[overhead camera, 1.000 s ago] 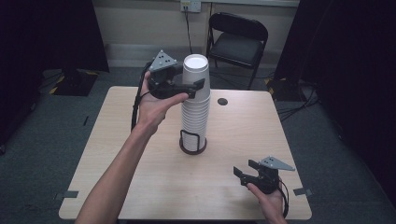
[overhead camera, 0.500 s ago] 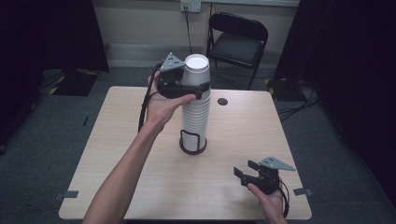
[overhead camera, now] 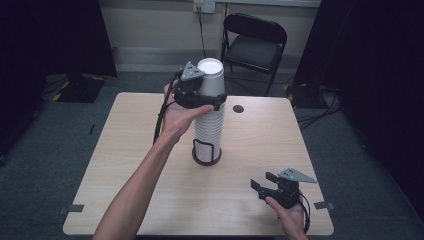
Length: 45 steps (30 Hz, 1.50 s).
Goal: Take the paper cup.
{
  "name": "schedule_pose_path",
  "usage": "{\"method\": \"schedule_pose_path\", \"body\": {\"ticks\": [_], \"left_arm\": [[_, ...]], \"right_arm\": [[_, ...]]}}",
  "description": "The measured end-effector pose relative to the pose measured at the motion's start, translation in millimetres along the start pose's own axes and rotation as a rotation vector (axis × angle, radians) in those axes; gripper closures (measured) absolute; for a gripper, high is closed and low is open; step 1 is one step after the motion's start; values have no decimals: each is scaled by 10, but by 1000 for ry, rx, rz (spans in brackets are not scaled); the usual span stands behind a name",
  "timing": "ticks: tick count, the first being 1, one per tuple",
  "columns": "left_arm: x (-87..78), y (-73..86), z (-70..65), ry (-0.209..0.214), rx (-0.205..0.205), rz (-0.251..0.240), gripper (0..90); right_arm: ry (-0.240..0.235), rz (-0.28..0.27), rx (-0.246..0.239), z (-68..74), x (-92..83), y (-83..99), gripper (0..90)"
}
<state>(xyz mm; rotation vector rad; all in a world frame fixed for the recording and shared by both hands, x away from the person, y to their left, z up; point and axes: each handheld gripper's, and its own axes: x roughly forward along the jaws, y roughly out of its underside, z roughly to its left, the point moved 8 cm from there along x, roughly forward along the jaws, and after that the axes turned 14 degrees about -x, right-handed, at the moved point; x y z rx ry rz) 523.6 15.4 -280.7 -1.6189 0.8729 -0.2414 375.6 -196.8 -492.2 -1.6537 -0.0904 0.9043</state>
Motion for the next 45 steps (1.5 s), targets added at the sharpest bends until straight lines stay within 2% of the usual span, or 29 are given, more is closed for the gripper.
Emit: {"method": "schedule_pose_path", "body": {"ticks": [2,3,5,6,13,16,24,30,33,34,35,41,45], "left_arm": [[-12,-6,-5,-6,9,-8,102],[-14,-8,-13,-16,28,-17,107],[-14,-7,-17,-18,29,-19,109],[-12,-11,-14,-6,18,-20,111],[-17,-18,-12,18,14,-10,113],[-15,-20,-22,25,17,-12,113],[-57,-88,-28,17,25,-29,114],[-120,-174,-34,26,12,-56,115],[-143,-202,-55,13,28,-81,114],[-161,-231,-67,-1,52,-97,114],[-166,-243,-73,-1,54,-105,114],[-208,-300,-99,2,55,-122,115],[-250,-352,-117,19,32,-147,115]], "right_arm": [[-1,1,-1,2,4,1,295],[-3,2,-3,5,7,1,295],[-3,3,-4,5,7,1,295],[-2,6,0,4,11,4,295],[-4,6,4,0,10,5,295],[-18,12,14,10,18,14,296],[-21,12,15,18,22,12,296],[-18,12,16,13,21,13,296],[-19,13,15,13,20,13,297],[-18,13,15,12,20,13,297],[-19,13,14,13,20,13,297],[-16,15,17,5,20,17,296],[-16,14,15,8,21,15,296]]}}
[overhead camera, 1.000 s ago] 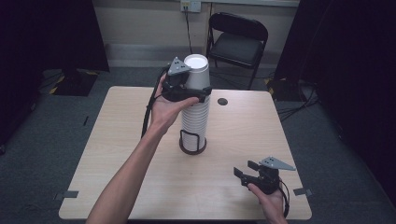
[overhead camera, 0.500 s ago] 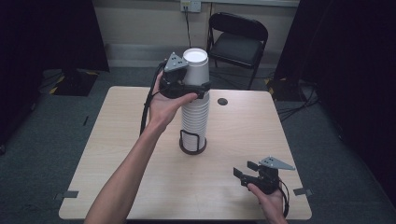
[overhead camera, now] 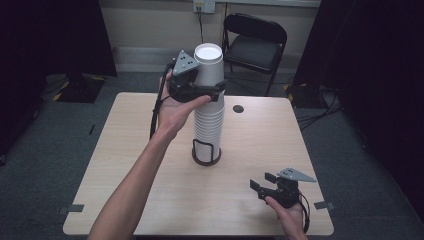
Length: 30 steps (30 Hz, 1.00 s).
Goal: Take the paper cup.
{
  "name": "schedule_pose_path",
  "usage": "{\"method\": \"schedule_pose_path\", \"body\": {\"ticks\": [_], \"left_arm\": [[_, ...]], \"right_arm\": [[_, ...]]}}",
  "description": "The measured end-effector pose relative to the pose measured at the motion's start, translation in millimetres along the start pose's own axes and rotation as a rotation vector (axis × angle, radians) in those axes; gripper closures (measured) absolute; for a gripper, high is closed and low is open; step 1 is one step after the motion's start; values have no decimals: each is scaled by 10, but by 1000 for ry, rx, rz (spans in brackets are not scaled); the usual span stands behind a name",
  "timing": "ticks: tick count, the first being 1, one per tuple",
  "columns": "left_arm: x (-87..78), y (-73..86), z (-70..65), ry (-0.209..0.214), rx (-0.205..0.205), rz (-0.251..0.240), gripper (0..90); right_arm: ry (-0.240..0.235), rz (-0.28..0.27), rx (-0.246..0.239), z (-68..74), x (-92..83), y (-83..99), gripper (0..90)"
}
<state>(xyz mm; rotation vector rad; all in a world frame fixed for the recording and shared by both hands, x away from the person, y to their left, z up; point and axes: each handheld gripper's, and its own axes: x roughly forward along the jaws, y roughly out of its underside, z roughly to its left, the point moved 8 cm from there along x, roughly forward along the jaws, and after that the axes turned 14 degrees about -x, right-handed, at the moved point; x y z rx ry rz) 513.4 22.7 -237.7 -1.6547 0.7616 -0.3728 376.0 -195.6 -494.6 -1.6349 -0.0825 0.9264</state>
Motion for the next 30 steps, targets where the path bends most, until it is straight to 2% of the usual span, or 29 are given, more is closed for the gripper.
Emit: {"method": "schedule_pose_path", "body": {"ticks": [3,10,16,17,25,27,30], "left_arm": [[-11,-11,-3,3,3,0,116],[-21,-42,-21,5,-27,-29,116],[-68,-114,-46,12,-9,-58,117],[-89,-148,-48,14,-17,-80,117],[-148,-184,-27,26,-34,-90,120],[-155,-204,-39,43,-60,-89,118],[-150,-213,-41,41,-53,-83,118]], "right_arm": [[0,0,0,0,1,0,296],[-9,-2,2,3,-2,-1,295],[-10,-5,2,-2,-5,-1,295],[-11,-4,4,3,-5,-1,295],[-11,-4,3,4,1,-2,295],[-13,-7,4,3,1,-4,295],[-16,-7,6,9,7,-7,294]]}}
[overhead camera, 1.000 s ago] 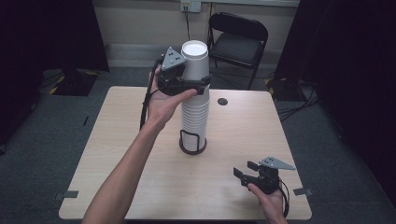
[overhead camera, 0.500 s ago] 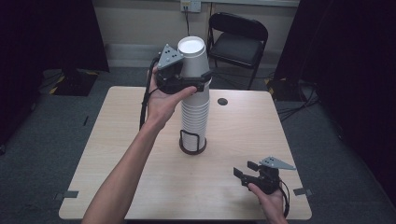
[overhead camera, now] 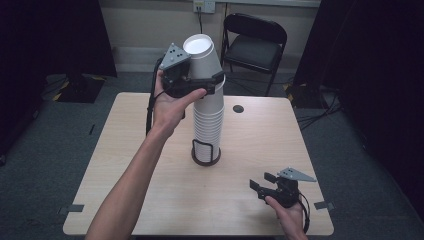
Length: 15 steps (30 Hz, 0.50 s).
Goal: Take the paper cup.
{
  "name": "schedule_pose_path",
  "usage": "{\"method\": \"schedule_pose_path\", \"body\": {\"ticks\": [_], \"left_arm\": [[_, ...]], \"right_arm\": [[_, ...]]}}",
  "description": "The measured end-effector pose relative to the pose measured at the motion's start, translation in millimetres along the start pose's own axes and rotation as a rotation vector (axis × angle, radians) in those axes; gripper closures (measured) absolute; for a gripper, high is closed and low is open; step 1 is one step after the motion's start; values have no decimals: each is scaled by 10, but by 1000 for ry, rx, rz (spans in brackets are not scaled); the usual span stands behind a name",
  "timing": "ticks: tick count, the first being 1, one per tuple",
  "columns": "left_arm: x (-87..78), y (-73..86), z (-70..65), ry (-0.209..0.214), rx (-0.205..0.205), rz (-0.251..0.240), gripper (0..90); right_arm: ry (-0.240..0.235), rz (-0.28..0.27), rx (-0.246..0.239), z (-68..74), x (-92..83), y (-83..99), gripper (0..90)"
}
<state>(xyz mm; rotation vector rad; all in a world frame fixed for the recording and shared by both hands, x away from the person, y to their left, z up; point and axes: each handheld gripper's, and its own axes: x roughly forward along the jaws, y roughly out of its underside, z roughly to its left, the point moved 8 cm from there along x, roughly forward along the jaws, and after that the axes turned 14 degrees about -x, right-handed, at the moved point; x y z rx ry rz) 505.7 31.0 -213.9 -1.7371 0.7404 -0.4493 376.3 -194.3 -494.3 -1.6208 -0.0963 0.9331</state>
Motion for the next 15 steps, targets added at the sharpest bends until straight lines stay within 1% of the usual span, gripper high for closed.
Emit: {"method": "schedule_pose_path", "body": {"ticks": [1,2,6,7,8,10,11,15], "left_arm": [[3,-8,-4,2,-4,2,118],[-2,-20,-2,-3,1,2,118],[-47,-83,-5,10,-9,-28,118],[-64,-91,6,2,1,-28,118],[-81,-98,15,-3,1,-29,118],[-125,-116,35,1,-15,-38,118],[-142,-122,47,-3,-14,-41,118],[-243,-156,86,-7,-43,-63,118]], "right_arm": [[0,0,0,0,0,0,294],[0,3,-5,1,-1,2,294],[-1,1,-2,0,-5,2,294],[0,-1,0,-3,-2,2,294],[0,2,-1,-5,-4,5,294],[0,2,0,-1,-1,3,294],[-2,1,-4,0,1,2,294],[-1,3,-4,2,2,4,294]]}}
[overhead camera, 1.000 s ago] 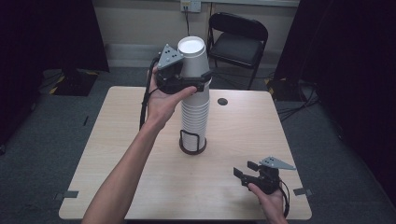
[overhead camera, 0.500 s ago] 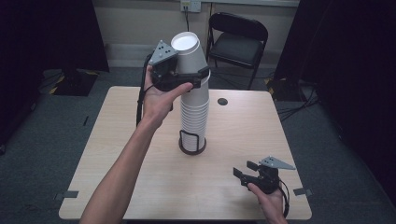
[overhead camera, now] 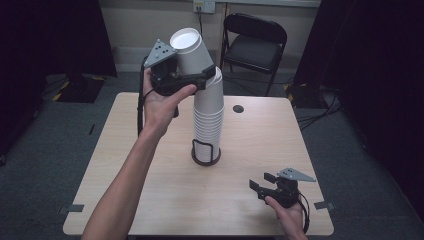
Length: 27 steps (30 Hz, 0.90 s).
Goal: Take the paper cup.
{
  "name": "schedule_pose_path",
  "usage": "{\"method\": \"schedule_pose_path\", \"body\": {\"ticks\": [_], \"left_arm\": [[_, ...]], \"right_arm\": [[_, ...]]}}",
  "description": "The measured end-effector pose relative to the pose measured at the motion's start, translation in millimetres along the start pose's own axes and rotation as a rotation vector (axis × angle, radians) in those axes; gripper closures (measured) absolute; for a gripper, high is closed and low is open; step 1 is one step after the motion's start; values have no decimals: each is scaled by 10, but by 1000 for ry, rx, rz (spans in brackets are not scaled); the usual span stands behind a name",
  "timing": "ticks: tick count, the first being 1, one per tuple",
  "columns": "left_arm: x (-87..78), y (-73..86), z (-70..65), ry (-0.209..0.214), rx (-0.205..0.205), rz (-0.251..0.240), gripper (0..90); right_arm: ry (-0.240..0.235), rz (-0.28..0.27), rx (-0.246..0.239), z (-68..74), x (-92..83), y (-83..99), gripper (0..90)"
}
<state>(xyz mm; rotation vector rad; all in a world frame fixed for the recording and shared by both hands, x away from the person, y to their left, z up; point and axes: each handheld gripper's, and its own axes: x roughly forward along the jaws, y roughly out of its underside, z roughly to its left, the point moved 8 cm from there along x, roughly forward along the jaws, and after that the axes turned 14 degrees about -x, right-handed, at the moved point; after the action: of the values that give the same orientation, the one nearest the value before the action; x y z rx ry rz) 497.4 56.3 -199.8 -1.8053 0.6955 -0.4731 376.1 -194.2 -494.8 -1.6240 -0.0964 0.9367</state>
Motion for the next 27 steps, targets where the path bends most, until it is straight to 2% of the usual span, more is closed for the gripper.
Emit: {"method": "schedule_pose_path", "body": {"ticks": [3,6,10,15,22,27], "left_arm": [[-75,-10,23,-8,10,-2,119],[-148,-5,52,-5,-6,5,120],[-281,13,108,-22,-18,-14,120],[-421,88,160,-13,-23,-1,120],[-578,167,268,-12,-82,-7,120],[-643,311,327,-43,-85,7,121]], "right_arm": [[1,-1,0,-1,2,1,294],[2,0,-3,5,-1,-1,294],[4,0,4,-2,-4,0,294],[0,0,0,7,3,-1,294],[1,-1,1,9,4,-2,293],[1,0,-1,12,1,-1,293]]}}
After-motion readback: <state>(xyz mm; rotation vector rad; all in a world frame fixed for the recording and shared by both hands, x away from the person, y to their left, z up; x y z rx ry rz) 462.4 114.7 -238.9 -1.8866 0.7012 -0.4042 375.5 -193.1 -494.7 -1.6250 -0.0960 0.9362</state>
